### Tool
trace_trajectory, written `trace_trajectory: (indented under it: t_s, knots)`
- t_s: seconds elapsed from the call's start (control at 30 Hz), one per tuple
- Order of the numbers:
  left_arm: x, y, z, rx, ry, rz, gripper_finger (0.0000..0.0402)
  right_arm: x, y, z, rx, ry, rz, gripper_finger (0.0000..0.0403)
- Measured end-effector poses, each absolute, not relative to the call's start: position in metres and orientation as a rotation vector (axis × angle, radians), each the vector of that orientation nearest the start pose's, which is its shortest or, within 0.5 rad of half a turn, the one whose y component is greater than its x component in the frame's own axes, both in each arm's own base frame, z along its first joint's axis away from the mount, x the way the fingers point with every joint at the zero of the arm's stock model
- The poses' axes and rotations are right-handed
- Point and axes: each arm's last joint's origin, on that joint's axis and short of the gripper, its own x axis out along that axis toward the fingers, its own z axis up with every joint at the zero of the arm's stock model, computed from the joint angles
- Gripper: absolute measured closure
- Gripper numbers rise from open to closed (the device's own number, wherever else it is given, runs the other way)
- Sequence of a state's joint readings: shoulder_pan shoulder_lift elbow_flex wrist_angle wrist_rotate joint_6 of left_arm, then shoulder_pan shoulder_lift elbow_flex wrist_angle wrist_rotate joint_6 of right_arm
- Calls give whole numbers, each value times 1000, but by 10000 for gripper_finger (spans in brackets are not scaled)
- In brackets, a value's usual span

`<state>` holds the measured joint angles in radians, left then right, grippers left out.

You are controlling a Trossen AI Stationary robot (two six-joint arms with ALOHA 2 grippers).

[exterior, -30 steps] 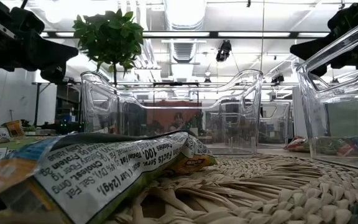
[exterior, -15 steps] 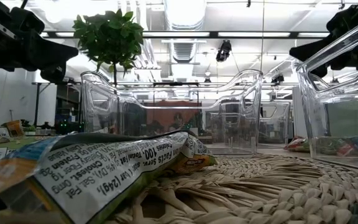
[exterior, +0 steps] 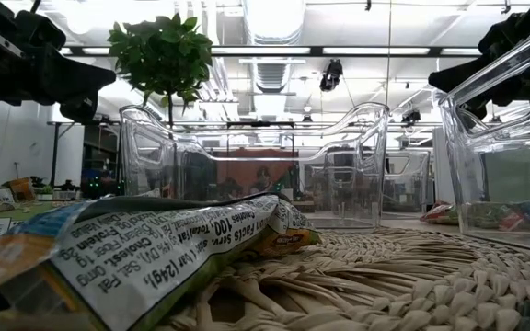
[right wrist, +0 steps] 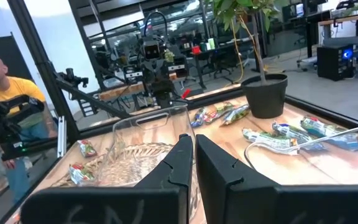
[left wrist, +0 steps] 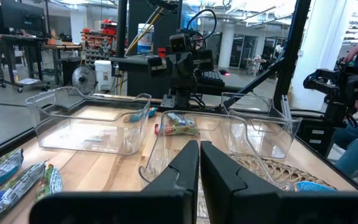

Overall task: Pick and place Granola Bars by type
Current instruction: Put the yellow granola bar into the top transparent bin

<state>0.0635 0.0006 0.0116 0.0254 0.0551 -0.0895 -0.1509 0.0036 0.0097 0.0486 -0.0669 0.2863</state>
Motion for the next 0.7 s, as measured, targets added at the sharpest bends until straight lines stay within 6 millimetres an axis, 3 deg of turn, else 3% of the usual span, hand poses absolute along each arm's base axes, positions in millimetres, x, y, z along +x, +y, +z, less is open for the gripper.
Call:
trace_trajectory:
  t_s: [0.7]
  knots:
    - [97,5,170,-87,-36,7,402,96,-13,173,279,-81,-73,390]
